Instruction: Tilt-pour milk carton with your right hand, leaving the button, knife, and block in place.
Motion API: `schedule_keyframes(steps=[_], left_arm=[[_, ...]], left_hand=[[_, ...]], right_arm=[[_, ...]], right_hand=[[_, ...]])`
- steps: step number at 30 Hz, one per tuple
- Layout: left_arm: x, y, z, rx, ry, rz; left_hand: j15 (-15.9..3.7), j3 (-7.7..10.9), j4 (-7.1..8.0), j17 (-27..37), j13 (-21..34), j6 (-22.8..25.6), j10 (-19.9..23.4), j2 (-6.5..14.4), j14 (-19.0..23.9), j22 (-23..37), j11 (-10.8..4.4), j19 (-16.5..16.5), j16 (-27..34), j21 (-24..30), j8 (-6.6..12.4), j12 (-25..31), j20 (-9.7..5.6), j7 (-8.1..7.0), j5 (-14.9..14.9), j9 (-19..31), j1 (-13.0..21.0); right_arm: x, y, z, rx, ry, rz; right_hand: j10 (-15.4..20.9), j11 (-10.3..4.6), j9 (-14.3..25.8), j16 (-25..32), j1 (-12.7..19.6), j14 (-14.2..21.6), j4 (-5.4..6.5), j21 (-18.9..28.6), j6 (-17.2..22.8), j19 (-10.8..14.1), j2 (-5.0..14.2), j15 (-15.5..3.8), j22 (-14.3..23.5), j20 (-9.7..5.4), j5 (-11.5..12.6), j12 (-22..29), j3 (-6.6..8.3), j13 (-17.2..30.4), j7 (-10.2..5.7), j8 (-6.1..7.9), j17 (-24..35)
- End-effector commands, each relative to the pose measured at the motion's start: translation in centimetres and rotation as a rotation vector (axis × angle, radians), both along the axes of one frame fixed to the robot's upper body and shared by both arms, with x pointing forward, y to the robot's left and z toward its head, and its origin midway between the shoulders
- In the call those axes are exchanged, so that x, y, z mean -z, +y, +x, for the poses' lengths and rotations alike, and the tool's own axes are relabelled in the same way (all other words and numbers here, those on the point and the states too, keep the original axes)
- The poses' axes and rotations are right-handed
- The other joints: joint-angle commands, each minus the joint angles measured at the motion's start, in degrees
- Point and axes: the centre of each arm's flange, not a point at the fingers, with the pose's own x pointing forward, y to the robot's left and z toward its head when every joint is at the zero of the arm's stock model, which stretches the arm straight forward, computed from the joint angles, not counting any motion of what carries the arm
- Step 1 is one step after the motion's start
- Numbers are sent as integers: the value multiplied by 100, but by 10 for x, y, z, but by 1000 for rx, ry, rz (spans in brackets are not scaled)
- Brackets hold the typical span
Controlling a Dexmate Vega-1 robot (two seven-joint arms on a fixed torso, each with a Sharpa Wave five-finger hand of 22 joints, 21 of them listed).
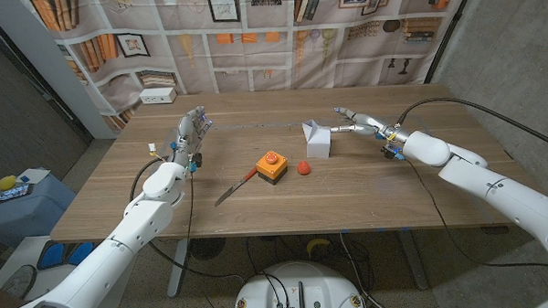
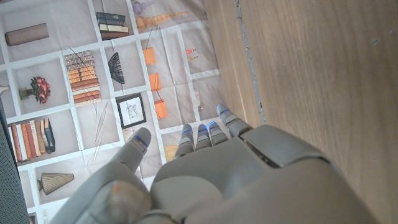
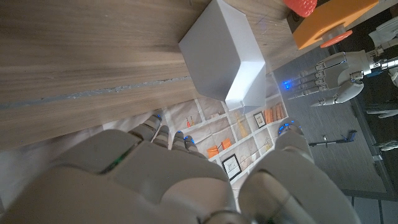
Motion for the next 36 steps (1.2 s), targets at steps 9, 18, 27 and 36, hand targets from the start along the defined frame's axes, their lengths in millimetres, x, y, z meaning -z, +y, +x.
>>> schedule_keyframes(steps=[9, 18, 27, 36], left_arm=[[4, -1, 6, -1, 24, -23], [8, -4, 6, -1, 34, -27], [10, -6, 5, -1, 38, -30], [13, -7, 5, 4, 38, -34]], left_hand=[[0, 2, 62, 39, 29, 69, 60, 460, 59, 17, -4, 86, 49, 27, -15, -4, 5, -4, 23, 33, -26], [-2, -5, 87, 42, 30, 87, 76, 458, 72, 18, -7, 105, 51, 30, -17, -4, 20, 5, 23, 33, -38], [4, -10, 109, 42, 31, 94, 91, 456, 81, 18, -15, 111, 50, 26, -23, -6, 14, 3, 24, 33, -46], [12, -14, 128, 41, 32, 101, 99, 452, 89, 19, 3, 118, 47, 23, -28, -10, 14, 4, 26, 33, -51]], right_arm=[[7, 13, 5, 15, -16, -114], [15, 18, 7, 26, -28, -147], [18, 23, 14, 26, -34, -179], [23, 25, 19, 30, -45, -187]], right_hand=[[-39, 5, 34, 64, 190, -153, -19, 44, -1026, 44, 17, 32, 22, 40, 77, 67, 63, 37, 23, 66, 6], [-4, -4, 38, 75, 294, -148, -22, 53, -1008, 67, 1, 38, 21, 37, 116, 93, 85, 47, 19, 100, -3], [27, 3, 42, 84, 395, -152, -22, 54, -942, 73, -21, 87, 22, 43, 153, 114, 103, 57, 33, 148, -10], [201, -35, 47, 103, 558, -157, -15, 59, -794, 85, -58, 107, 24, 65, 202, 187, 130, 69, 89, 226, -16]])
